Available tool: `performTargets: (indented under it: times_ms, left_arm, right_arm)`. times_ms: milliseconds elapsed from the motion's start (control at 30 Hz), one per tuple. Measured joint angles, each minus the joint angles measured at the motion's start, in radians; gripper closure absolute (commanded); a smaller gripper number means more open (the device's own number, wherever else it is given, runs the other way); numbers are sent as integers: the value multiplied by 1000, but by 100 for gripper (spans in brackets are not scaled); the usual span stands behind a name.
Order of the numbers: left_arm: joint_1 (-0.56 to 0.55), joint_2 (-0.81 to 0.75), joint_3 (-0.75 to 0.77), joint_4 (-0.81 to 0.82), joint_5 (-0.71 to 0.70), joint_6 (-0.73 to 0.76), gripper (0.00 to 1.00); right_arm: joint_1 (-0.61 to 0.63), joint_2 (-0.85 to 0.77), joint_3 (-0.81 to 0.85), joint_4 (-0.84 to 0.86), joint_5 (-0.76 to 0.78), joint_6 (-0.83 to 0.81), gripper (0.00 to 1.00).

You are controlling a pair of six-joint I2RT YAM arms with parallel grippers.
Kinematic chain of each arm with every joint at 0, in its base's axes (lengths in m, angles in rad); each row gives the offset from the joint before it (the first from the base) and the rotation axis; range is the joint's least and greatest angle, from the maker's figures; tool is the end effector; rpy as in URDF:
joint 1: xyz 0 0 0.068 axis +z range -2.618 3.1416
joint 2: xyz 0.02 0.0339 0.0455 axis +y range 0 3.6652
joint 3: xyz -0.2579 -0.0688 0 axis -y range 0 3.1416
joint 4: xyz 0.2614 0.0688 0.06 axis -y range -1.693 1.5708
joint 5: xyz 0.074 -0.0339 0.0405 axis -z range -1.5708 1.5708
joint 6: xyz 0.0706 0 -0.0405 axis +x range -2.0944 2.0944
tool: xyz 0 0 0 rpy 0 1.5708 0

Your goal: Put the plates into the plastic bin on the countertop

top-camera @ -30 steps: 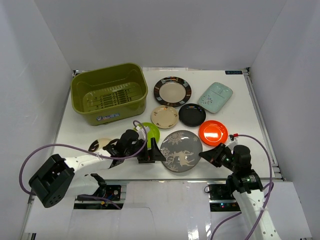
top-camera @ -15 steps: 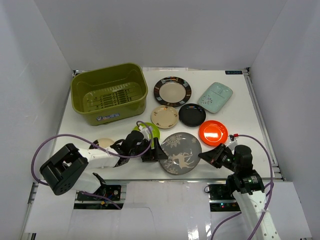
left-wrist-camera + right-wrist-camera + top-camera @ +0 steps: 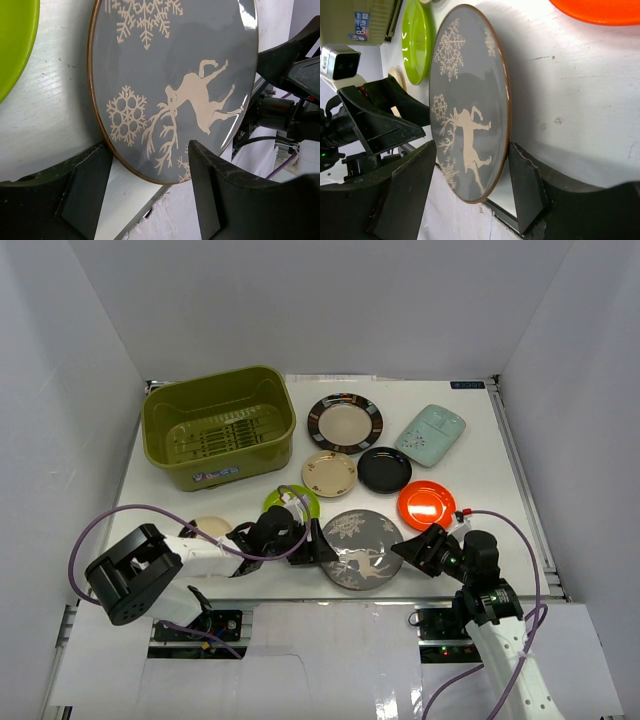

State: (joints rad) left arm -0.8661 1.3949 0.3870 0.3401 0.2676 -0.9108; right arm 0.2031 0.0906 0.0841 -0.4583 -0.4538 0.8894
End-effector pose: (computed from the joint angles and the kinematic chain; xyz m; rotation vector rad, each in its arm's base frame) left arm 0.1650 -0.2229 0.0904 0.1081 2.5236 -1.1625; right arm 0.1385 0.0601 0.1335 0.4369 2.1380 1.1189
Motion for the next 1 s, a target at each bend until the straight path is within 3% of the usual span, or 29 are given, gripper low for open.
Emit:
performTargets:
  times_ms: [533,833,1000]
  left_arm:
    - [-16,-55,-31,-23,-49,-11,28]
    - [-31,-60,-32,-26,-89,-14,28]
    - [-39,-61,-30,-26,-103,-11,28]
  right_arm:
    - [18,298,-34,249,-6,12,36]
    - [82,290,-34,250,41,70,36]
    - [123,383,-34,314,78,106,45]
